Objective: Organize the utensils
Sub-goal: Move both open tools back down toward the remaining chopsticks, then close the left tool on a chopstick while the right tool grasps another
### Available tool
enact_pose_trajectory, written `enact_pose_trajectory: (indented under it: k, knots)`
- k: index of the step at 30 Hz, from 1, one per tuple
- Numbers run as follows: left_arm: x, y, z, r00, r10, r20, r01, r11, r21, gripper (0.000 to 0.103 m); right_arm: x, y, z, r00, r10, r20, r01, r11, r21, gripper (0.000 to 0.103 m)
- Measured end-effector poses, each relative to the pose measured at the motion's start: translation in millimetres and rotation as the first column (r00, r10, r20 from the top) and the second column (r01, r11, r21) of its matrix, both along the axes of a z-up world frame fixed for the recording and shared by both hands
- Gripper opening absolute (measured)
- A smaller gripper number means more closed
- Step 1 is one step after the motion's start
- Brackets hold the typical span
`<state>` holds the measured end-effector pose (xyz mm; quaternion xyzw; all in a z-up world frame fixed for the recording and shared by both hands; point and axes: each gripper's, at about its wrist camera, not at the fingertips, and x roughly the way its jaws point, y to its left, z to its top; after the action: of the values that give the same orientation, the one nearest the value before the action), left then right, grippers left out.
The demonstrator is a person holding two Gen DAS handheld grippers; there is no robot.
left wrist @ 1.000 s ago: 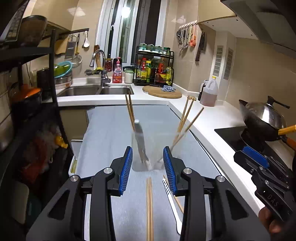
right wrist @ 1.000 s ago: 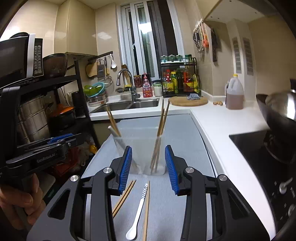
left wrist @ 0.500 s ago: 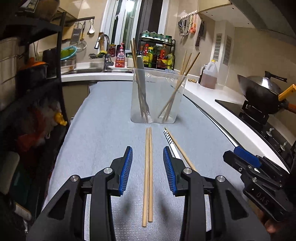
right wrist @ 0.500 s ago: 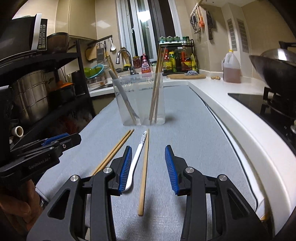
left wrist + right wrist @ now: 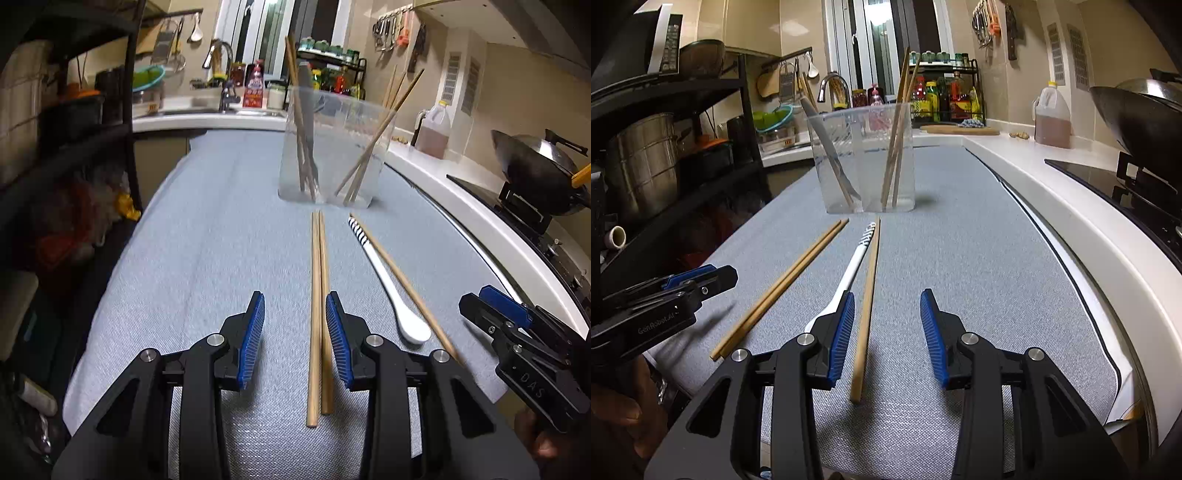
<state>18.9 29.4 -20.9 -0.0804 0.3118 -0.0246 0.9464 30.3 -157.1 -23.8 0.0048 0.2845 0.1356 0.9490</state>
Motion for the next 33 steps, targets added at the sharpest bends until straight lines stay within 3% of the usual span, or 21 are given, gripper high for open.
enact_pose_trajectory:
  k: [8, 13, 17, 22, 26, 33]
  knots:
    - [1, -2, -11, 0.999, -0.025, -0.037, 0.025, 1.000, -0.005, 0.017, 6, 4, -16, 0.998, 0.013, -0.069, -0.014, 1.000, -0.014, 0.038]
    - [2, -6, -17, 0.997, -0.049, -0.065, 0.047, 0.999, -0.019, 0.016, 7, 9, -20, 0.995, 0.032, -0.093, -0.035, 0.999, -0.029, 0.038]
    - [0, -11, -18, 0.997, -0.051, -0.061, 0.053, 0.998, 0.021, 0.011, 5, 14, -21, 0.996, 0.036, -0.087, -0.041, 0.997, -0.065, 0.037]
    - [-2, -10, -20, 0.996, -0.048, -0.074, 0.049, 0.999, 0.017, 0.011, 6, 15, -20, 0.996, 0.031, -0.087, -0.039, 0.995, -0.090, 0.019]
    - [-6, -22, -21, 0.996, -0.067, -0.065, 0.071, 0.996, 0.061, 0.011, 5, 15, -20, 0.997, 0.020, -0.078, -0.028, 0.994, -0.104, 0.007]
    - [-2, -17, -22, 0.998, -0.025, -0.050, 0.029, 0.997, 0.066, 0.007, 8, 1, -20, 0.995, -0.062, -0.076, 0.053, 0.992, -0.112, 0.007]
